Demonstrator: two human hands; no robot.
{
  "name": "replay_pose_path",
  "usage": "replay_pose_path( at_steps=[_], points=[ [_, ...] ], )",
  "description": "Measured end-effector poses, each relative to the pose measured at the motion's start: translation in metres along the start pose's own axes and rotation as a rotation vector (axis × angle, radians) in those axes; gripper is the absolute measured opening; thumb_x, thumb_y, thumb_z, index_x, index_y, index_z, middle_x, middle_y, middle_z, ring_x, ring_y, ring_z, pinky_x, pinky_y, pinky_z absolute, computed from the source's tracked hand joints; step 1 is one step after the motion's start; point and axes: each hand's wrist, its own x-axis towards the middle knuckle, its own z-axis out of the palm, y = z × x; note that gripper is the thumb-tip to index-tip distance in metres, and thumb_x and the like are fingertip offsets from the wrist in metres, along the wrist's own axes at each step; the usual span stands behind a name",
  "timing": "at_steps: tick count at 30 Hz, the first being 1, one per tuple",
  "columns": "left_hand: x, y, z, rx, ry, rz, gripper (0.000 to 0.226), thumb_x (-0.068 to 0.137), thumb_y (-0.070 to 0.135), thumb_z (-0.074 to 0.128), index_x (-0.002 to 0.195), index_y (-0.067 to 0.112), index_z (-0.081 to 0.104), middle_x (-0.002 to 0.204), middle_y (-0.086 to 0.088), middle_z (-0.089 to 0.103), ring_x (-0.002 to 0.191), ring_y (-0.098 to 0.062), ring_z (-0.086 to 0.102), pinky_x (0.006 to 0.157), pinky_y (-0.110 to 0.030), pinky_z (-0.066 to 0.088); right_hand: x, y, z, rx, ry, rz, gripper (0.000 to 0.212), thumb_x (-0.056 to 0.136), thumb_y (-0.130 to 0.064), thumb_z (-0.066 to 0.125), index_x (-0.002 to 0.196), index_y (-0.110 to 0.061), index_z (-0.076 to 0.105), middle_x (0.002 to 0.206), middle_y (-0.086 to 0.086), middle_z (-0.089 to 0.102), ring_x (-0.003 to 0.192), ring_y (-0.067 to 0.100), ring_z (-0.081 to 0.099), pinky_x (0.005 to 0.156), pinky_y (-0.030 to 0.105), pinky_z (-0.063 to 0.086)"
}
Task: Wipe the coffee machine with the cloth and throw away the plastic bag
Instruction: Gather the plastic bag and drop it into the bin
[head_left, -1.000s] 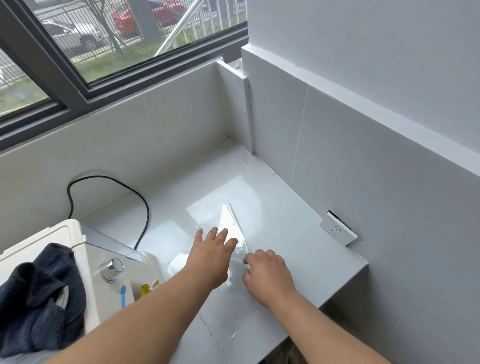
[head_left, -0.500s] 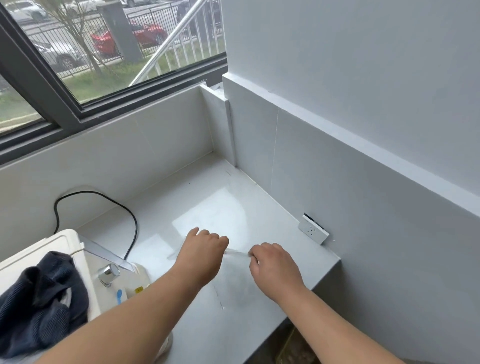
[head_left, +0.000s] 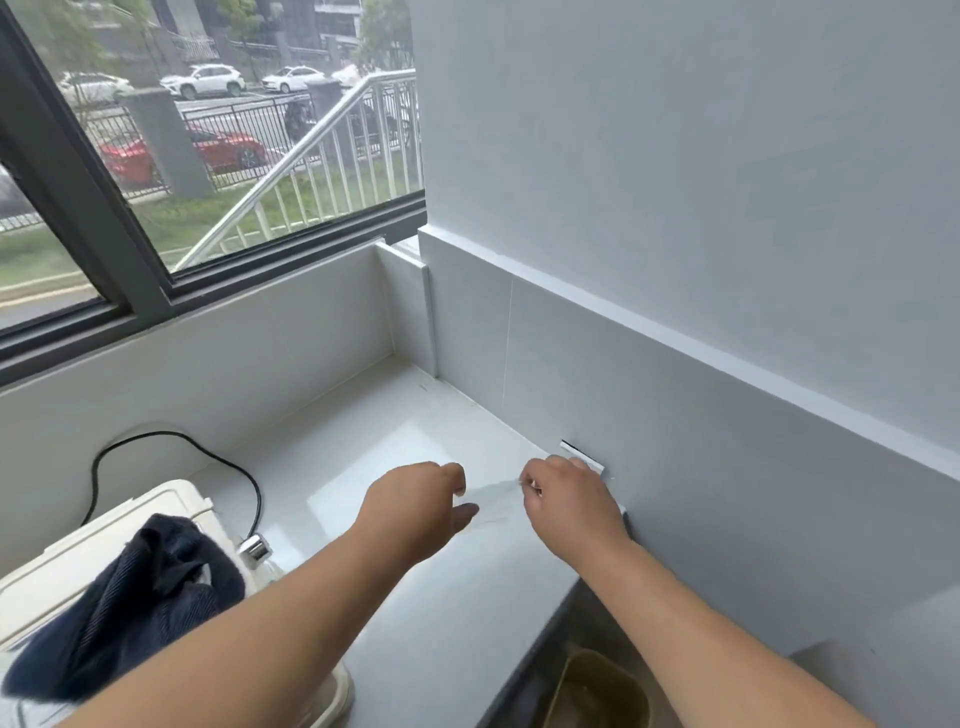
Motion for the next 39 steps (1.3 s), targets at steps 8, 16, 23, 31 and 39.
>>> replay_pose_path(
  at_steps=[8,16,23,31,39],
  points=[
    [-0.031,0.021,-0.029,-0.31,0.074,-0.073,0.019,0.098,0.035,0.049,0.103,0.038,0.067,0.094,0.014,0.072,0.086,-0.016,0.066,0.064,-0.031,0.051,-0.037,-0.024,-0.044,0.17,0.293,0.116,0.061,0.094,-0.038,0.068,0.149,-0.023,0.046,0.146,0.001,0.053,0.136,0.026,0.043,0.113,0.039,0.037],
    [-0.065,0.027,-0.057,-1.199,-0.058,-0.102,0.006,0.097,0.019,0.067,0.099,0.015,0.071,0.104,-0.004,0.076,0.075,-0.017,0.079,0.075,-0.035,0.054,-0.083,-0.021,-0.054,0.801,-0.012,0.565,0.104,0.077,-0.072,0.075,0.159,-0.028,0.029,0.16,0.0,0.043,0.137,0.021,0.049,0.104,0.035,0.04],
    [-0.091,0.036,-0.064,-1.513,-0.235,-0.026,0.005,0.101,0.019,0.068,0.097,0.018,0.065,0.115,0.006,0.08,0.08,-0.019,0.077,0.082,-0.037,0.056,-0.133,-0.012,-0.05,1.322,-0.203,0.622,0.112,0.044,-0.086,0.084,0.132,-0.019,0.063,0.129,0.012,0.071,0.121,0.036,0.065,0.112,0.059,0.046],
    [-0.091,0.039,-0.043,-1.441,-0.234,-0.091,0.004,0.099,0.02,0.069,0.1,0.016,0.069,0.087,0.004,0.08,0.066,-0.016,0.074,0.068,-0.031,0.054,-0.164,0.001,-0.064,1.464,-0.079,0.555,0.026,0.08,-0.024,0.085,0.104,-0.015,0.083,0.092,0.013,0.074,0.091,0.03,0.067,0.083,0.045,0.056],
    [-0.079,0.075,-0.026,-1.395,-0.287,-0.053,0.005,0.098,0.019,0.07,0.098,0.014,0.07,0.087,-0.003,0.075,0.061,-0.019,0.071,0.06,-0.029,0.055,-0.186,0.026,-0.075,1.388,-0.057,0.625,0.022,0.099,-0.009,0.067,0.119,-0.014,0.075,0.073,0.004,0.067,0.061,0.014,0.061,0.056,0.029,0.052]
  ],
)
